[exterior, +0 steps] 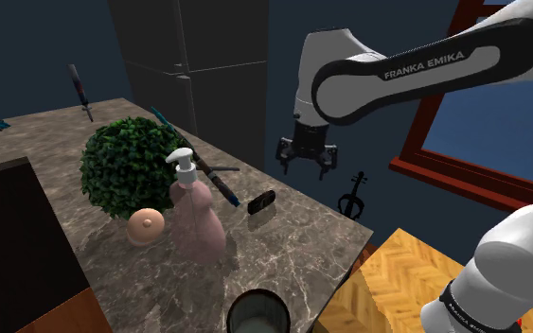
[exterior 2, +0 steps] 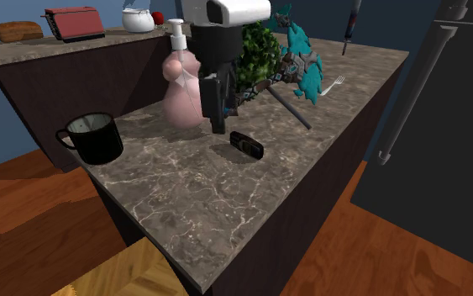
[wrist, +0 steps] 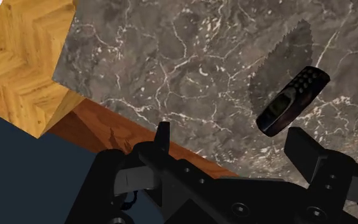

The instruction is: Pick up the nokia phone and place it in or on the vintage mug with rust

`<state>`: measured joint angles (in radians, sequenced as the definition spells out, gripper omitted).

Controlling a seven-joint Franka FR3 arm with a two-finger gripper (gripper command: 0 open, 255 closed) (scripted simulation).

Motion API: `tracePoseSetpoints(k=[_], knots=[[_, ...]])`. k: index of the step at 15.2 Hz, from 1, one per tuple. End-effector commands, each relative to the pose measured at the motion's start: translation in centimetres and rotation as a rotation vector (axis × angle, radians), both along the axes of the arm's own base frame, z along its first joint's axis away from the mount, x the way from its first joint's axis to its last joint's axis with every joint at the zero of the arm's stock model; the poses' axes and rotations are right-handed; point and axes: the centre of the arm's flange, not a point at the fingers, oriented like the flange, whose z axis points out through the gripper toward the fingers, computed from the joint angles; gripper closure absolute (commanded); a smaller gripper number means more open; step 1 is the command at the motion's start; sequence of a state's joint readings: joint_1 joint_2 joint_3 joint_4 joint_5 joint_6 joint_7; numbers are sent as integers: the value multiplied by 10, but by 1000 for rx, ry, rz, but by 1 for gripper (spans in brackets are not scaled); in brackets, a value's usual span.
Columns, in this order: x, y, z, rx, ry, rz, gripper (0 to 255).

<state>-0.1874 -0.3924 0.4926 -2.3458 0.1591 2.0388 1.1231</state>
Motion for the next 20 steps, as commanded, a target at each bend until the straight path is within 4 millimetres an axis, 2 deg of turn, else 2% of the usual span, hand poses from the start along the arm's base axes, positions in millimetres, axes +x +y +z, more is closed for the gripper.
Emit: tracePoseSetpoints(k=[1,6,11,19,20], knots=[[18,15,-17,7,12,-101,0],[67,38,-59,17,42,-330,0],[120,50,-104,27,72,-560,0],[121,50,-145,28,74,-569,0],[121,50,-145,28,74,-569,0]])
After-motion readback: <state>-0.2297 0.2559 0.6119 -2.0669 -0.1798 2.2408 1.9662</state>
